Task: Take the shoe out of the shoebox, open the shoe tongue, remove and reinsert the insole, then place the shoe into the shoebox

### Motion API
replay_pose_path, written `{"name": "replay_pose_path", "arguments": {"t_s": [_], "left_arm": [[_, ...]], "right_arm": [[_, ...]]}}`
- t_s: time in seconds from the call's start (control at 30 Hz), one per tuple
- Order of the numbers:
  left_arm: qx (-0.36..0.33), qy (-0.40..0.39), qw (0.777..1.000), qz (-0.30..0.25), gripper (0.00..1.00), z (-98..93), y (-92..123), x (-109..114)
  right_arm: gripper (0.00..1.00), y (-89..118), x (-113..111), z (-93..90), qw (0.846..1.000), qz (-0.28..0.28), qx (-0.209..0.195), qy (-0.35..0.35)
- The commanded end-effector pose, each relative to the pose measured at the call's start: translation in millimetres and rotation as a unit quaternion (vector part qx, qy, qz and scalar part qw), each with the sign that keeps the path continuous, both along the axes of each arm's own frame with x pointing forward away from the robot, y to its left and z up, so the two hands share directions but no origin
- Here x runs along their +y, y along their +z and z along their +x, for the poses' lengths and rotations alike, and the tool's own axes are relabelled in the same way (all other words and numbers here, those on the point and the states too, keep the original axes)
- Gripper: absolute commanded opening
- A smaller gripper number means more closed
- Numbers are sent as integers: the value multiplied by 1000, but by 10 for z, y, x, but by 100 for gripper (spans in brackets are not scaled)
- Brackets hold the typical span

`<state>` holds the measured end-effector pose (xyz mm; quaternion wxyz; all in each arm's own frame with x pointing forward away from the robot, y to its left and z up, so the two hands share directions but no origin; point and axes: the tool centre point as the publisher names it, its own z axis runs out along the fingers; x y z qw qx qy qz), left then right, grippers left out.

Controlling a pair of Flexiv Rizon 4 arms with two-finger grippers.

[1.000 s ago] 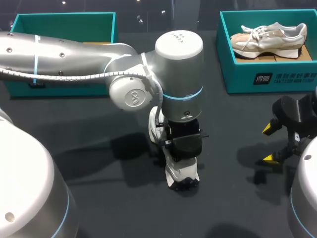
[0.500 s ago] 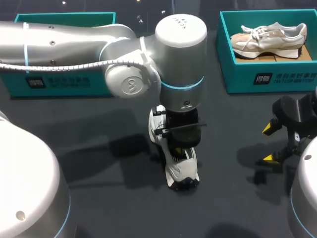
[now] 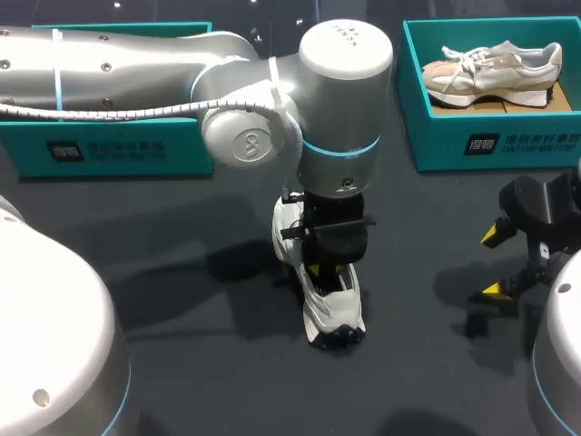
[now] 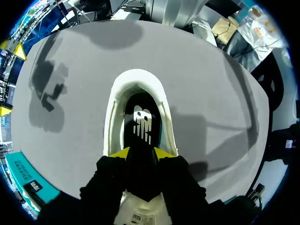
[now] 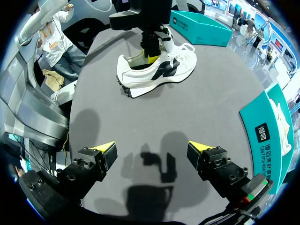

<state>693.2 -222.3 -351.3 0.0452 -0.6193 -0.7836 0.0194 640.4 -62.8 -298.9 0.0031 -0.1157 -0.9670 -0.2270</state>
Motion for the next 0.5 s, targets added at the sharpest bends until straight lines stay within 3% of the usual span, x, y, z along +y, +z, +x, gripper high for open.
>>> {"name": "replay_pose_path", "arguments": {"t_s": [0.03, 0.17, 0.43, 0.5], "left_arm": [[1, 1, 1000, 5, 44, 25, -9, 19], [1, 2, 1000, 6, 49, 28, -1, 50], [8, -2, 1000, -4, 97, 22, 14, 80], [9, -3, 1000, -5, 100, 21, 13, 80]], "right_arm": [[100, 1, -1, -22, 1000, -1, -2, -1], [100, 1, -1, -22, 1000, -1, -2, -1], [100, 1, -1, -22, 1000, -1, -2, -1], [100, 1, -1, -22, 1000, -1, -2, -1]]}}
